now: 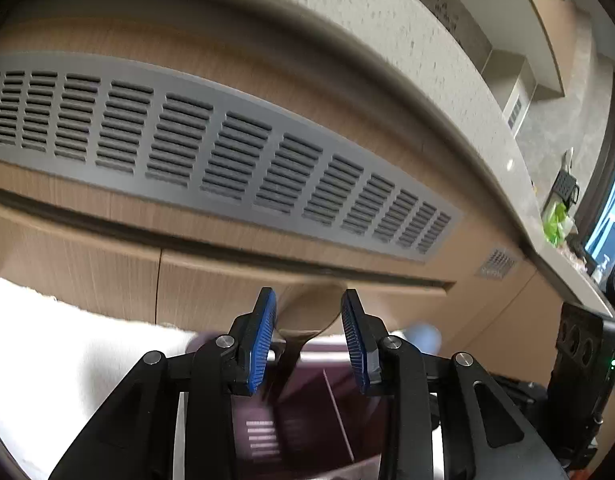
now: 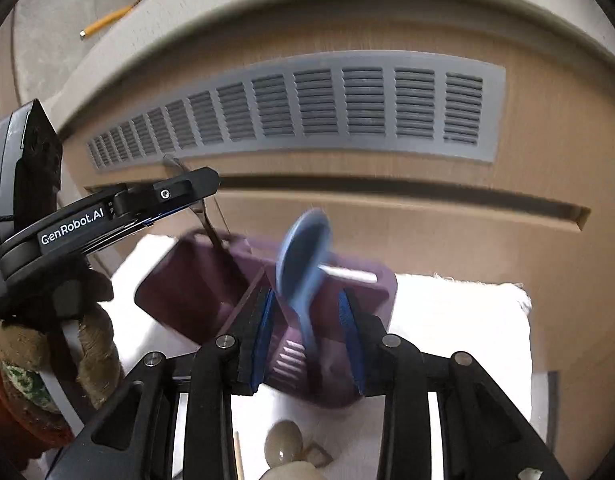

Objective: Organize utensils

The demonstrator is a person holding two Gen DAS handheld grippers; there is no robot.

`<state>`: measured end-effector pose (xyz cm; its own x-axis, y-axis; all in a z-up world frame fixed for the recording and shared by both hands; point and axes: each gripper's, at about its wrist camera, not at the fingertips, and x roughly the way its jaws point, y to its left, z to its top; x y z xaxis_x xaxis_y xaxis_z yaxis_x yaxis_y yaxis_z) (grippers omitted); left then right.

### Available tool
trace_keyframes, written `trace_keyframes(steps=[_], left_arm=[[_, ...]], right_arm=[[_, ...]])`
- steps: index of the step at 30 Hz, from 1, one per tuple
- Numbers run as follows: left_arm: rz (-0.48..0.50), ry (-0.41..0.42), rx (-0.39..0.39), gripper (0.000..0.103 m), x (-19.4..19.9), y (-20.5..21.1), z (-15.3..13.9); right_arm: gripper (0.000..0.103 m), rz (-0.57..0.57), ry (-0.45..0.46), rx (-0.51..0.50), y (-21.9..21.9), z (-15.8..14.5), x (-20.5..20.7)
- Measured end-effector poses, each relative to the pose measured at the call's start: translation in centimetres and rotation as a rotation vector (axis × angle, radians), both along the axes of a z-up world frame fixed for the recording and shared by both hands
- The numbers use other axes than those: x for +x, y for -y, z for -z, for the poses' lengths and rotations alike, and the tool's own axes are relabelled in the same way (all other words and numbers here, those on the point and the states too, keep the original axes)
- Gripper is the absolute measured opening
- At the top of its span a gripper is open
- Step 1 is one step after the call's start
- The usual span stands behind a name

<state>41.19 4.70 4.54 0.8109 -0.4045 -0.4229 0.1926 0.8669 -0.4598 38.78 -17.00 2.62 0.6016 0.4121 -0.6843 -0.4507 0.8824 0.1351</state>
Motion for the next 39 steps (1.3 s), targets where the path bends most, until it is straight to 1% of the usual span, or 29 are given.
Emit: trace_keyframes(steps=[1, 3, 5, 6, 7, 9, 10, 12, 16, 17, 20, 22, 26, 27, 29, 34, 36, 39], left_arm=[[-0.003, 0.004, 0.003, 0.036, -0.4, 0.0, -0.2], [-0.028, 0.035, 0.021, 0.036, -1.6, -0.2, -1.4], [-0.060, 0.064, 0.059, 0.037, -3.6, -0.5, -2.5], [-0.075, 0.072, 0.085, 0.038, -4.7, -0.6, -3.0], [-0.083, 0.071, 0.107, 0.040, -5.6, -0.8, -3.3], [-0.085, 0.057, 0.129, 0.041, -7.2, -1.2, -3.4], [-0.087, 0.043, 0.136, 0.041, -8.1, -1.4, -3.2], [-0.094, 0.008, 0.160, 0.041, -9.9, -1.8, -2.5], [-0.115, -0.070, 0.213, 0.041, -13.6, -2.7, 0.2], [-0.111, -0.093, 0.215, 0.041, -14.5, -3.0, 1.1], [-0.113, -0.164, 0.197, 0.041, -16.9, -4.0, 3.7], [-0.116, -0.198, 0.191, 0.041, -18.4, -4.6, 5.2], [-0.104, -0.232, 0.212, 0.041, -20.8, -5.1, 7.3], [-0.107, -0.240, 0.207, 0.041, -21.2, -5.4, 7.7], [-0.112, -0.257, 0.187, 0.041, -22.0, -6.1, 8.3], [-0.129, -0.282, 0.153, 0.041, -23.0, -7.4, 9.0], [-0.125, -0.296, 0.142, 0.041, -23.2, -7.5, 9.4], [-0.108, -0.309, 0.144, 0.041, -23.4, -7.1, 9.8]], right_arm=[[0.032, 0.005, 0.022, -0.011, 0.2, -0.4, -0.5], [0.032, 0.012, 0.068, -0.008, 0.8, -1.7, -1.8], [0.032, 0.027, 0.115, -0.013, 1.5, -3.2, -3.3], [0.032, 0.034, 0.130, -0.022, 1.7, -3.6, -3.4], [0.032, 0.043, 0.144, -0.036, 2.0, -3.9, -4.4], [0.032, 0.045, 0.137, -0.054, 2.4, -3.6, -5.7], [0.032, 0.037, 0.114, -0.060, 2.6, -3.0, -6.5], [0.032, 0.024, 0.076, -0.067, 2.3, -1.9, -8.2], [0.032, -0.020, 0.002, -0.108, 1.1, 1.7, -11.8], [0.032, -0.032, -0.012, -0.108, 1.2, 2.0, -12.5], [0.032, -0.077, -0.078, -0.098, -0.1, 4.1, -14.9], [0.032, -0.119, -0.115, -0.090, -1.2, 5.3, -16.3], [0.029, -0.173, -0.123, -0.119, -3.5, 7.0, -18.7], [0.028, -0.175, -0.123, -0.126, -3.9, 7.2, -18.8], [0.023, -0.182, -0.119, -0.131, -4.4, 7.6, -19.1], [0.023, -0.183, -0.134, -0.166, -5.9, 8.3, -18.6], [0.023, -0.187, -0.132, -0.187, -6.5, 8.6, -17.9], [0.021, -0.187, -0.132, -0.190, -6.8, 8.5, -17.9]])
